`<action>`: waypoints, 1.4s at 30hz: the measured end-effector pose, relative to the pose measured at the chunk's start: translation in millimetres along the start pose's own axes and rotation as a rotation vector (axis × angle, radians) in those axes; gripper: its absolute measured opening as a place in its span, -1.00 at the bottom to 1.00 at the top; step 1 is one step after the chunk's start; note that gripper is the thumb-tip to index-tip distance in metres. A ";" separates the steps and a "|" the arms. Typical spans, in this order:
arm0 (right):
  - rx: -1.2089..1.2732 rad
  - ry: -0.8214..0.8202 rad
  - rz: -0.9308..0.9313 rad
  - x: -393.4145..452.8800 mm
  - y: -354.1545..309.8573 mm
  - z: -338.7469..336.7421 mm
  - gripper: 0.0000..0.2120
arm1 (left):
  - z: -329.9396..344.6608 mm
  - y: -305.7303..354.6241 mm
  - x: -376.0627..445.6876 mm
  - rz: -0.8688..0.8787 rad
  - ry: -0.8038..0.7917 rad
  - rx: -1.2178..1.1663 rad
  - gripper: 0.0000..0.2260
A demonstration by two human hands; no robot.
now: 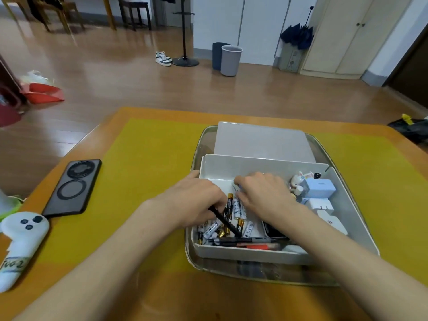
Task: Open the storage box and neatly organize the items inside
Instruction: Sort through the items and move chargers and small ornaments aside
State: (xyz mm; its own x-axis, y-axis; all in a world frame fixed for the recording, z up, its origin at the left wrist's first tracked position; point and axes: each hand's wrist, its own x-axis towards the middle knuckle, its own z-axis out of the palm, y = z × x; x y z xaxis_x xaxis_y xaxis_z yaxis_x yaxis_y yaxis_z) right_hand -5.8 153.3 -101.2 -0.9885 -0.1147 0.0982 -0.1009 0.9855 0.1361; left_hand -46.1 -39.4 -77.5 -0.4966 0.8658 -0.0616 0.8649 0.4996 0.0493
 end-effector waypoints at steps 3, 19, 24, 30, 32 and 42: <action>0.053 0.034 0.034 0.9 -2.1 0.5 -0.84 | -5.1 -0.7 -7.4 0.052 0.067 -0.011 -0.91; 0.663 -0.049 0.234 -72.1 96.3 -73.2 -0.72 | 10.6 50.8 4.5 0.056 -0.100 -0.131 -0.87; 0.567 -0.113 0.244 -85.0 106.9 -51.4 -0.72 | 13.0 51.1 15.1 0.033 -0.175 -0.148 -0.87; 0.474 -0.181 0.171 -84.2 109.0 -42.5 -0.84 | 16.1 50.5 20.7 0.013 -0.208 -0.164 -0.83; 0.433 -0.179 0.153 -81.2 109.2 -41.9 -0.85 | 12.3 47.9 20.4 -0.014 -0.209 -0.189 -0.81; 0.199 -0.122 0.062 -66.3 103.7 -32.8 -0.78 | -22.4 -5.8 17.6 -0.184 0.040 -0.048 -0.83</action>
State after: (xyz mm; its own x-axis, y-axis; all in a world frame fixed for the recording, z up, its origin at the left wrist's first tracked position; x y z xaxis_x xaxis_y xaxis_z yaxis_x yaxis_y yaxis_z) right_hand 52.9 259.0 -61.3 -0.9985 -0.0496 -0.0213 -0.0481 0.9967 -0.0648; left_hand -61.5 -26.5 -56.6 -0.6492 0.7599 -0.0342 0.7554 0.6493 0.0881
